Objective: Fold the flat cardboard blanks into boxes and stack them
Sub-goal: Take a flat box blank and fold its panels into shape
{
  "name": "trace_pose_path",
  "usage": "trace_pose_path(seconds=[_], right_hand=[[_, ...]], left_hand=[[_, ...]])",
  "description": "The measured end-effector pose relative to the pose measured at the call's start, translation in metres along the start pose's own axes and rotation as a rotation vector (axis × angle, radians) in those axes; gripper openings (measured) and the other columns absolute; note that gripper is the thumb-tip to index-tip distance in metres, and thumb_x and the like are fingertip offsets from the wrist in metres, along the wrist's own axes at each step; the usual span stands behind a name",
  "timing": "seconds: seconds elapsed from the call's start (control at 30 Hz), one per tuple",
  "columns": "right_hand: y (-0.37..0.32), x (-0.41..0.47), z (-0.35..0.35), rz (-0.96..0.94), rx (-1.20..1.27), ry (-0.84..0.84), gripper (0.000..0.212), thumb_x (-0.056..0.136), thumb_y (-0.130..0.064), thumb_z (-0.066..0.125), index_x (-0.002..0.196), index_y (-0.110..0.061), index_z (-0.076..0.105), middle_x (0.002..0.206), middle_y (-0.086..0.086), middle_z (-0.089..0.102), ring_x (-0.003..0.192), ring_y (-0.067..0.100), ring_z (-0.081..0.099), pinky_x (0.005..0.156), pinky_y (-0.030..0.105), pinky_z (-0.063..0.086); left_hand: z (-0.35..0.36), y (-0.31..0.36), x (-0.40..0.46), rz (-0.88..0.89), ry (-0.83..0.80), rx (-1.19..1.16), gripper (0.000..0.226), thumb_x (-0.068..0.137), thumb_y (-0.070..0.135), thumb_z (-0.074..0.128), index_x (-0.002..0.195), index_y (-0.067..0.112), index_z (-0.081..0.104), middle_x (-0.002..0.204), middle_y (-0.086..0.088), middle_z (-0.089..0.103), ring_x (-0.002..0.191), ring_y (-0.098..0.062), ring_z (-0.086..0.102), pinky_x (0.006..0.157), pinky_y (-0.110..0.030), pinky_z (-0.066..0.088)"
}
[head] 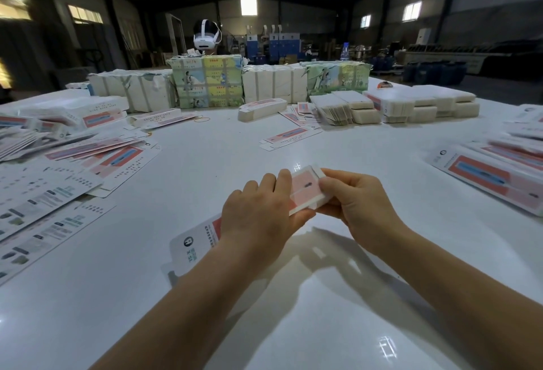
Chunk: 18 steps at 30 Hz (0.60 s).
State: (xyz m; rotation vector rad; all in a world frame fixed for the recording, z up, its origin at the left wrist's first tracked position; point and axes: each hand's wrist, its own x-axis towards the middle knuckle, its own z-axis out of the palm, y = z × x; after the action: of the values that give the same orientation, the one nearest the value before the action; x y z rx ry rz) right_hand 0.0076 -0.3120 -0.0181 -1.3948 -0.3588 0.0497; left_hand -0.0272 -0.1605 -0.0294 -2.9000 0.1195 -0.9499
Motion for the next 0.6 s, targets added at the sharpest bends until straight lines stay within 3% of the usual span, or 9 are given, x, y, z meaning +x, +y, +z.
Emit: trace_pose_path(seconds=[0.2,0.37,0.5,0.6], right_hand=[[-0.0018,0.0012,-0.0009,0.083,0.067,0.033,0.043,0.090,0.004,0.048,0.067,-0.018,0.077,0.084,0.013,0.074,0.078,0.026,0.072,0.062,0.026,0.058],[0.0033,0.0055,-0.0036,0.157,-0.031,0.095,0.037,0.089,0.002,0.047,0.074,-0.018,0.074,0.088,0.008,0.075,0.087,0.026,0.071,0.077,0.035,0.059],[0.0037,0.0038,-0.0009,0.086,-0.152,0.108,0.050,0.088,0.000,0.044,0.058,-0.025,0.076,0.079,-0.003,0.075,0.082,0.020,0.069,0.074,0.031,0.060],[0.0048,0.0012,0.0016,0.016,-0.264,0.136,0.045,0.089,-0.007,0.042,0.062,-0.025,0.074,0.078,0.003,0.073,0.084,0.026,0.068,0.078,0.037,0.059]], left_hand=[[-0.0010,-0.0002,0.0009,0.016,0.018,0.030,0.074,0.085,0.068,0.032,0.140,0.018,0.033,0.112,0.000,0.056,0.091,-0.022,0.055,0.063,-0.030,0.031],[-0.0077,0.0019,0.0001,0.063,0.006,0.091,0.069,0.080,0.062,0.057,0.126,0.011,0.055,0.092,-0.006,0.064,0.074,-0.026,0.060,0.057,-0.031,0.037],[-0.0081,0.0047,0.0002,0.075,0.029,0.140,0.069,0.072,0.062,0.067,0.117,0.009,0.063,0.083,-0.005,0.065,0.065,-0.025,0.060,0.052,-0.030,0.040],[-0.0076,0.0078,-0.0006,0.058,0.020,0.134,0.071,0.079,0.063,0.059,0.126,0.010,0.055,0.091,-0.005,0.063,0.073,-0.025,0.059,0.057,-0.031,0.034]])
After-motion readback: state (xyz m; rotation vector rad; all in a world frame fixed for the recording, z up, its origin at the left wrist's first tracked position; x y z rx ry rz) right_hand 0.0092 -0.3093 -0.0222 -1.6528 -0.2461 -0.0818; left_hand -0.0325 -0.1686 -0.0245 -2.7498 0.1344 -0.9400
